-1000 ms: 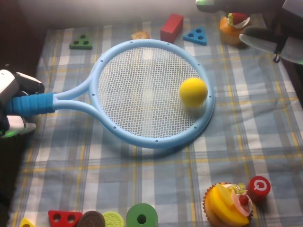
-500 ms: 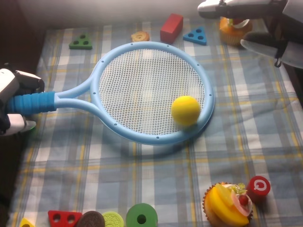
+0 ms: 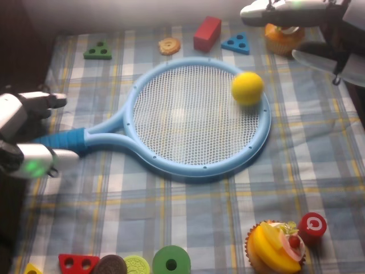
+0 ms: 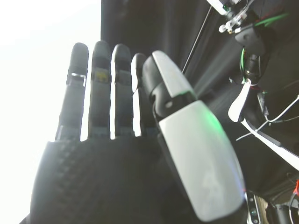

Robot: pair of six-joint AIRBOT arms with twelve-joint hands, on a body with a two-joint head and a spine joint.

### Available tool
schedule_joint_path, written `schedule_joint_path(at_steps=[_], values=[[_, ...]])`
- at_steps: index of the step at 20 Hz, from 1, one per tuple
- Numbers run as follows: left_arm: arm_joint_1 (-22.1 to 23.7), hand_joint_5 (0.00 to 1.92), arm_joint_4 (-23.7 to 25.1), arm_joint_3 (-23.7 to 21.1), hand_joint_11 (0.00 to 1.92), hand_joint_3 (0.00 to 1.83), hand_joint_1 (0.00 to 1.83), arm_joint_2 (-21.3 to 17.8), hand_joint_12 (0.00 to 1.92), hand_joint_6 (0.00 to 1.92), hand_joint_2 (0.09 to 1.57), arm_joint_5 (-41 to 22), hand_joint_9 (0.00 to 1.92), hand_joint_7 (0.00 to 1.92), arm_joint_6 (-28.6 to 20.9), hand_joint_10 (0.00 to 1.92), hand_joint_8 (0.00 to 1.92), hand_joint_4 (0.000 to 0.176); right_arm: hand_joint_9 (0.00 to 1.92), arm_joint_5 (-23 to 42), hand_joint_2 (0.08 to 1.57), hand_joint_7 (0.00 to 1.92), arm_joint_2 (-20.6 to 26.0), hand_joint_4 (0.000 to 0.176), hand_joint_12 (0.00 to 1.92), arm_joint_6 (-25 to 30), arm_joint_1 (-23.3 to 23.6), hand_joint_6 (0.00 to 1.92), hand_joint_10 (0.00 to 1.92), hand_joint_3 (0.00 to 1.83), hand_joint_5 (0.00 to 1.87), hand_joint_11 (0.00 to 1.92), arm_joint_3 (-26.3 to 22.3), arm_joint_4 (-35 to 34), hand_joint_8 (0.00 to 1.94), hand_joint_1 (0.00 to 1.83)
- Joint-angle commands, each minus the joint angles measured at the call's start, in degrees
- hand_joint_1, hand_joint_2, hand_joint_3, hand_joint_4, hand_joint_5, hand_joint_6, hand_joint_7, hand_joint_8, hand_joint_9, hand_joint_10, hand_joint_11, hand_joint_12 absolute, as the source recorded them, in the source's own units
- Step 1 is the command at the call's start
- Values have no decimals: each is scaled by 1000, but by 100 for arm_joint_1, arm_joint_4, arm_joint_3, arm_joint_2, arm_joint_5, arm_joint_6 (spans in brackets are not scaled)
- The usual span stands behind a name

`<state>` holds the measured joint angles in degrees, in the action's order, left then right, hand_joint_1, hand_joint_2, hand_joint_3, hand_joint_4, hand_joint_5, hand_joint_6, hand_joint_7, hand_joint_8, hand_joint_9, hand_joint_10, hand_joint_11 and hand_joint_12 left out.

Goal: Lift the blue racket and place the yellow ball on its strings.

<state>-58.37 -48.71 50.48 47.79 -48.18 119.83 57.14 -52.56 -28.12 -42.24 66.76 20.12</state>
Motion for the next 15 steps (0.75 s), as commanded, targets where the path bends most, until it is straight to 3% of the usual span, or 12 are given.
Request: schedule_joint_path(at_steps=[1, 2, 4, 5, 6, 8, 9, 10, 12, 13, 14, 15], values=[[-38, 74, 315, -88, 3, 0, 741, -227, 745, 0, 929, -989, 241, 201, -223, 0, 2, 175, 496, 797, 1439, 514, 67, 1, 716, -7, 18, 0, 0, 0, 452, 192, -31, -321, 0, 999], [-144, 56, 520, -244, 0, 0, 764, -421, 650, 0, 920, -1169, 200, 177, -528, 1, 1, 171, 504, 870, 1437, 516, 117, 1, 737, -39, -31, 2, 2, 0, 461, 202, -73, -377, 1, 971], [-512, 48, 1202, -505, 0, 3, 803, -947, 630, 0, 931, -1788, 156, 129, -2078, 0, 0, 144, 451, 1182, 1480, 509, 293, 0, 708, -325, -210, 3, 0, 17, 478, 108, -256, -665, 1, 842], [-689, 23, 1512, -524, 0, 6, 769, -1154, 487, 4, 949, -2124, 128, 113, -3001, 4, 2, 129, 426, 1396, 1493, 503, 361, 0, 667, -466, -327, 0, 0, 21, 465, 69, -334, -840, 1, 794], [-844, 4, 1824, -473, 0, 6, 721, -1285, 155, 0, 954, -2513, 43, 73, -4014, 16, 8, 94, 444, 1668, 1448, 478, 441, 0, 678, -604, -476, 2, 6, 0, 453, 118, -418, -1065, 5, 976], [-1159, 7, 2268, -195, 0, 0, 814, -1300, 5, 2, 900, -3538, 1, 39, -6121, 0, 7, 109, 437, 2415, 1421, 462, 552, 1, 656, -861, -913, 0, 3, 0, 414, 144, -592, -1653, 3, 897], [-1245, 7, 2384, -104, 0, 0, 814, -1258, 5, 2, 900, -3965, 1, 39, -6690, 0, 7, 109, 437, 2748, 1421, 462, 575, 1, 656, -884, -1117, 0, 3, 0, 414, 144, -637, -1873, 3, 897], [-1273, 1, 2476, -61, 53, 0, 794, -1246, 25, 0, 908, -4268, 6, 47, -6972, 2, 9, 106, 461, 2999, 1381, 470, 584, 0, 626, -912, -1270, 0, 3, 0, 421, 162, -676, -2043, 1, 889], [-1249, 0, 2685, -65, 0, 0, 582, -1264, 895, 0, 928, -4821, 149, 140, -7211, 10, 4, 91, 562, 3573, 1172, 524, 579, 0, 601, -1005, -1552, 0, 10, 0, 241, 291, -767, -2375, 7, 786], [-1204, 100, 2753, -30, 0, 39, 313, -1256, 838, 22, 1101, -4988, 128, 117, -7366, 1, 0, 58, 278, 3771, 1214, 252, 570, 62, 448, -1005, -1627, 0, 1, 8, 47, 57, -779, -2410, 1, 786], [-1160, 413, 2846, 28, 0, 8, 359, -1226, 572, 317, 1221, -5117, 92, 120, -7668, 0, 1, 62, 55, 4051, 1286, 50, 558, 150, 89, -1007, -1688, 0, 0, 34, 9, 11, -799, -2426, 0, 473], [-1036, 295, 3002, 111, 0, 13, 270, -1170, 297, 632, 1369, -5118, 82, 102, -7925, 1, 0, 53, 33, 4364, 1261, 79, 545, 114, 17, -1086, -1721, 19, 2, 10, 184, 1, -856, -2429, 5, 690]])
